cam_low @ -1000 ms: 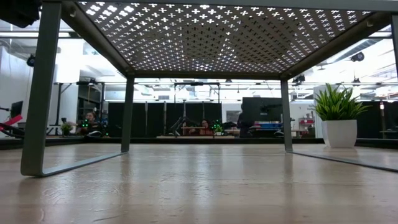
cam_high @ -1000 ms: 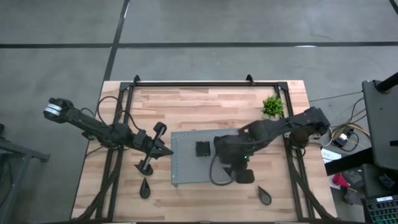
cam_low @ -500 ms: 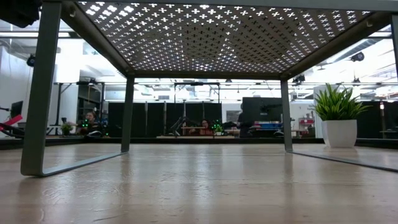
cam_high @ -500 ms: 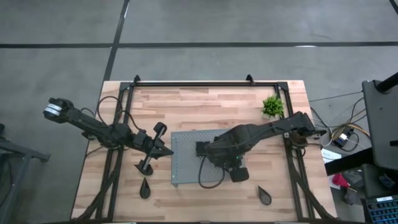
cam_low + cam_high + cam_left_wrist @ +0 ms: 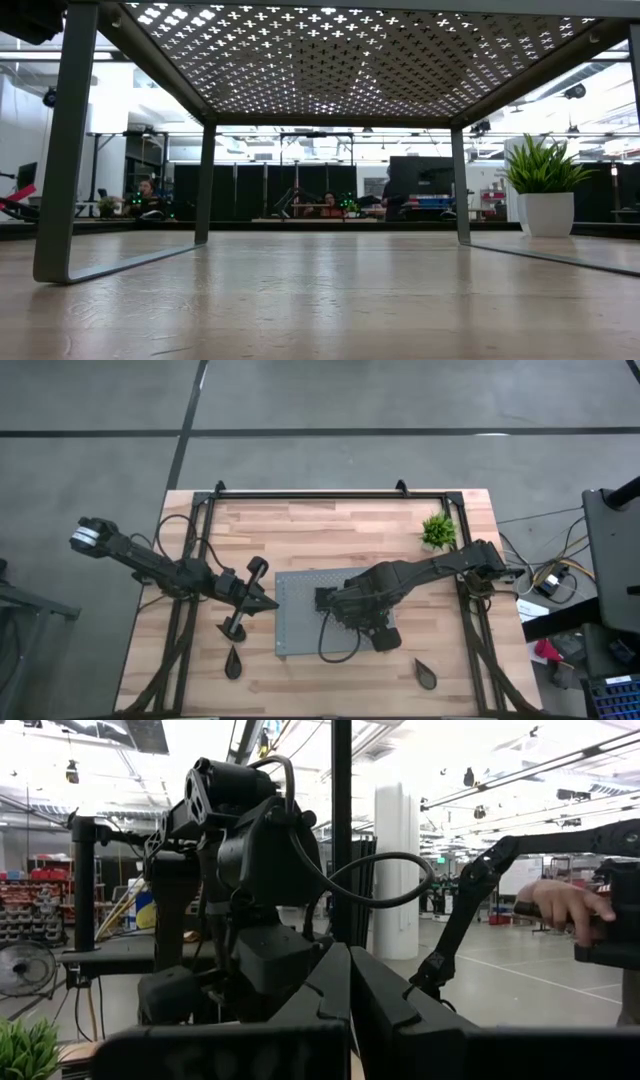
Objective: Pick & Place Mini shaped plates
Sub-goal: Put the drop shaped plate on the shelf, then stack the drop shaped plate on top of the drop shaped plate on the shelf
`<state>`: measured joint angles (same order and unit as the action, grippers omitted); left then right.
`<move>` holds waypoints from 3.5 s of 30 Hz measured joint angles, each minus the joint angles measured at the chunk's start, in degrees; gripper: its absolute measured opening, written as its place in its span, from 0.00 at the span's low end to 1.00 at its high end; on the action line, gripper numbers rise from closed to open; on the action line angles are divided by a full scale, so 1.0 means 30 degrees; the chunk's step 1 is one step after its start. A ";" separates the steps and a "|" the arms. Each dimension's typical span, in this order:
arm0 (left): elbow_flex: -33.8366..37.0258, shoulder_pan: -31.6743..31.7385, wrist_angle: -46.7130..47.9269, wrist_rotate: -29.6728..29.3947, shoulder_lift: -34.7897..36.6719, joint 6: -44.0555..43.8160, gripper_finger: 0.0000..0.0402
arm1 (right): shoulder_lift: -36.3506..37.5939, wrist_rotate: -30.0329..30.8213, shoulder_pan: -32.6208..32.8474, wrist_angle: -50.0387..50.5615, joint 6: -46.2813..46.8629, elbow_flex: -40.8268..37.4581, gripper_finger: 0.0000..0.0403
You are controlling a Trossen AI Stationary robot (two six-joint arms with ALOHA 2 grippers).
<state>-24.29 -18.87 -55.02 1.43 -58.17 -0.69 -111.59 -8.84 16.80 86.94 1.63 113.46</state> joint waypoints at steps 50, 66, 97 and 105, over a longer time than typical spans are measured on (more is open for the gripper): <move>0.0000 0.0000 0.0015 0.0007 0.0007 -0.0131 0.01 | 0.0816 0.0787 0.0087 0.1033 0.2132 -0.0127 0.13; 0.0000 -0.0022 0.0131 0.0007 0.0007 -0.0160 0.01 | 0.2889 0.1256 0.3814 0.0774 0.9029 -0.0891 0.12; 0.0036 0.0000 0.0321 -0.0005 -0.0146 -0.0257 0.01 | 1.1896 0.4797 1.2062 -1.0410 2.6815 -1.8904 0.12; 0.0036 0.0000 0.0321 -0.0010 -0.0146 -0.0238 0.01 | 1.2634 0.4277 1.2488 -1.5969 2.9873 -2.2977 0.20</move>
<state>-24.18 -18.87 -54.06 1.40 -58.61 -1.40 -73.69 3.99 54.26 39.03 91.25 44.53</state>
